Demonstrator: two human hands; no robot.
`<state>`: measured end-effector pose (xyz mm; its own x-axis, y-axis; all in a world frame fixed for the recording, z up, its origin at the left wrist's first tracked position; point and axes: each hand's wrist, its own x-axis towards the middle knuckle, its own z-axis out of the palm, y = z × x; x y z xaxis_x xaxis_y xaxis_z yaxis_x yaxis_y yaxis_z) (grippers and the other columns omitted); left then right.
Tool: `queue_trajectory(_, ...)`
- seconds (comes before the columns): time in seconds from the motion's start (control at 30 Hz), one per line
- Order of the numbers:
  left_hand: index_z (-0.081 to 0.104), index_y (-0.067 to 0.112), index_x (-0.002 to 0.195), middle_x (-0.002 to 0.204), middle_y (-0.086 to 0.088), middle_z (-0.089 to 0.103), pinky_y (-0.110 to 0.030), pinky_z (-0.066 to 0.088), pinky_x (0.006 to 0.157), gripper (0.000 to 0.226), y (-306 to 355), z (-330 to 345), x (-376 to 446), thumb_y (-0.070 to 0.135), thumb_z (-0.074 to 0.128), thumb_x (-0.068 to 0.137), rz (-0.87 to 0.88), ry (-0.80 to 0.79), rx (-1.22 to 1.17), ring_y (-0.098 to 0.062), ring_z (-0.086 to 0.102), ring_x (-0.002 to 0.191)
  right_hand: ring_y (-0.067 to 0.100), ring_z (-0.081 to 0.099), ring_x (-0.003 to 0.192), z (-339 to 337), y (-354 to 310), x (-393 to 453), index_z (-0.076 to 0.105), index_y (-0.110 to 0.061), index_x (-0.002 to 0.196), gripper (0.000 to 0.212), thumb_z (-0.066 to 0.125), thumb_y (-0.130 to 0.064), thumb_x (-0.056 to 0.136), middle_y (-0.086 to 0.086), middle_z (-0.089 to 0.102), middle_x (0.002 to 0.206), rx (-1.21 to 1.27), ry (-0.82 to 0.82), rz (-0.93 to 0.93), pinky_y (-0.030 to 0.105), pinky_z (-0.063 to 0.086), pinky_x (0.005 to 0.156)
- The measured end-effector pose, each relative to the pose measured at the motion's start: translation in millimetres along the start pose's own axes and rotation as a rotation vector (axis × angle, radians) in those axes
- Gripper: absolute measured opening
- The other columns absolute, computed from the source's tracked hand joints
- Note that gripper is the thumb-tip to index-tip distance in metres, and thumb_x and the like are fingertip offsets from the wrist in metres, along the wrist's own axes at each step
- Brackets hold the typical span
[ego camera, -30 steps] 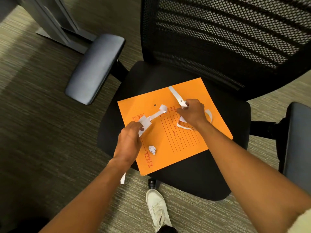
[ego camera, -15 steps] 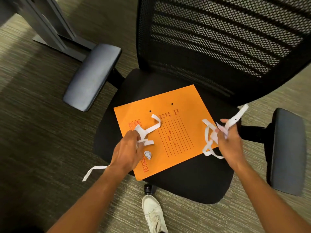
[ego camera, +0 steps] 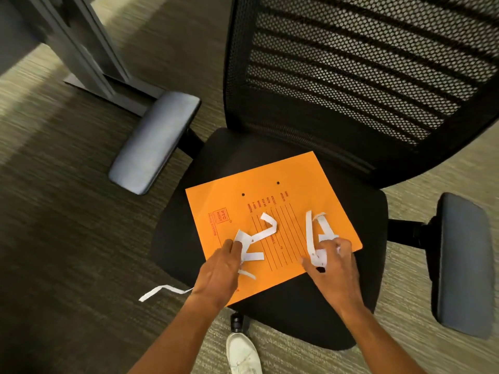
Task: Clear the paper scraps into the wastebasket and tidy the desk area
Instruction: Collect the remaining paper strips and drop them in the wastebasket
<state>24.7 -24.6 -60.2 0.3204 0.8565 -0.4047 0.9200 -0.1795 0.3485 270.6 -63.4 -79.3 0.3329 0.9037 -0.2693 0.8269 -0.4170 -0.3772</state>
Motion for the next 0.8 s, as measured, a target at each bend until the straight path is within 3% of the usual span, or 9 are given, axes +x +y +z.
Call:
queue_trajectory(0.1,0.034,0.019,0.126,0.115,0.000,0.051,-0.029,0.052,0.072,0.037,1.6,-4.9,-3.3,0.013,0.053,0.094,-0.008,0.051,-0.069,-0.018,0.059,0.089,0.020,0.054,0.101,-3.3,-2.7,-1.3,0.051,-0.022,0.106,0.034,0.074,-0.021,0.081,0.002,0.039,0.123,0.042,-0.027,0.011,0.029,0.053,0.075)
queue_trajectory(0.23,0.036,0.019,0.117,0.104,0.001,0.051,-0.027,0.044,0.064,0.029,-4.5,-13.8,-12.4,0.017,0.052,0.092,0.027,0.095,-0.217,-0.016,0.055,0.080,0.022,0.058,0.083,-6.3,-9.6,-0.1,0.050,-0.018,0.082,0.028,0.073,-0.004,0.077,0.003,0.052,0.097,0.092,-0.041,0.059,0.022,0.041,0.061)
queue_trajectory(0.33,0.041,0.017,0.109,0.096,0.000,0.052,-0.029,0.043,0.062,0.020,-7.7,-22.9,-20.3,0.013,0.050,0.091,0.019,0.126,-0.335,-0.019,0.056,0.079,0.021,0.061,0.077,-7.0,-21.6,1.8,0.054,-0.014,0.076,0.022,0.075,-0.006,0.076,0.005,0.062,0.085,0.220,-0.059,0.148,0.017,0.041,0.054)
queue_trajectory(0.43,0.043,0.016,0.101,0.090,0.000,0.055,-0.033,0.041,0.064,0.012,-13.0,-35.4,-32.6,0.011,0.047,0.090,-0.010,0.169,-0.396,-0.020,0.052,0.077,0.019,0.065,0.074,-8.0,-44.6,-3.1,0.062,-0.015,0.078,0.014,0.074,-0.008,0.076,0.004,0.067,0.083,0.395,-0.086,0.199,0.026,0.049,0.058)
queue_trajectory(0.6,0.036,0.020,0.088,0.087,-0.003,0.052,-0.034,0.036,0.060,0.011,-32.7,-58.3,-58.1,0.012,0.043,0.092,-0.044,0.194,-0.484,-0.020,0.052,0.073,0.006,0.060,0.057,-8.2,-102.1,-19.2,0.065,-0.023,0.070,0.018,0.073,-0.009,0.074,-0.009,0.066,0.064,0.532,-0.188,0.115,0.018,0.043,0.054)
queue_trajectory(0.7,0.034,0.021,0.082,0.083,-0.002,0.049,-0.031,0.034,0.060,0.018,-49.9,-69.1,-78.3,0.012,0.042,0.095,-0.109,0.238,-0.544,-0.022,0.048,0.071,0.005,0.048,0.049,-4.2,-141.9,-33.2,0.060,-0.021,0.061,0.019,0.071,-0.012,0.074,-0.007,0.058,0.056,0.562,-0.243,0.074,0.024,0.036,0.052)
queue_trajectory(0.8,0.034,0.021,0.082,0.081,-0.002,0.049,-0.036,0.035,0.062,0.017,-74.2,-74.2,-110.8,0.015,0.041,0.096,-0.181,0.277,-0.595,-0.024,0.049,0.072,0.001,0.048,0.046,5.1,-188.6,-54.5,0.057,-0.022,0.059,0.023,0.070,-0.014,0.077,-0.010,0.057,0.053,0.565,-0.309,0.003,0.016,0.035,0.046)
